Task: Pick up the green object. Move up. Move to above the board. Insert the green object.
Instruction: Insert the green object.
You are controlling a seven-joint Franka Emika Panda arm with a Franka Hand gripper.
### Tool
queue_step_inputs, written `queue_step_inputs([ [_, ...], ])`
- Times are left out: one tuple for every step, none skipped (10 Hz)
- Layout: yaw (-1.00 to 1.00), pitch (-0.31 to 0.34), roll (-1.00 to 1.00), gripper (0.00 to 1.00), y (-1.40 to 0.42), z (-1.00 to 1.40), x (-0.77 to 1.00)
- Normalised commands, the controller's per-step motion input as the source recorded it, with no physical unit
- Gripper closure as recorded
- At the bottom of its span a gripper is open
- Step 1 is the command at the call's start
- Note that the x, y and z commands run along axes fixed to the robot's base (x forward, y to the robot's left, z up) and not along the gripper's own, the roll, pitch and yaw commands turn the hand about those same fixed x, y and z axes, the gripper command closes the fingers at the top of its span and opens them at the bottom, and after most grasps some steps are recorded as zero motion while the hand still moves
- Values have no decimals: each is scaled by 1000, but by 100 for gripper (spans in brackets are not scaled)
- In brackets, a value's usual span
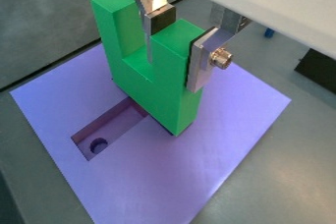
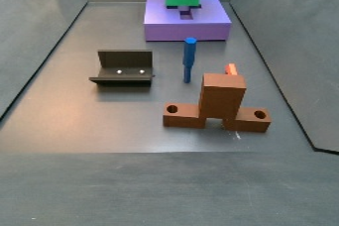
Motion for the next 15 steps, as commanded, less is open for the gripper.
queue_step_inputs([
  [0,-113,0,100,0,-183,-117],
  [0,-84,0,100,0,-137,-106],
  [-17,-67,0,100,97,-54,-209],
  [-51,-29,23,100,123,-6,-206],
  [-69,0,33,100,80,0,-111],
  [-97,0,37,100,31,0,-26],
  [-154,0,43,100,0,0,0],
  [-166,0,54,100,0,0,0],
  [-171,-6,57,100,-9,-60,0],
  [-106,-36,44,100,-3,-123,-43],
  [0,-43,31,100,0,-117,-183],
  [0,-83,13,100,-11,-134,-191],
  [60,-94,13,100,-111,-154,0],
  [114,-94,26,100,-51,-186,0],
  [131,-106,40,100,0,-166,-9],
])
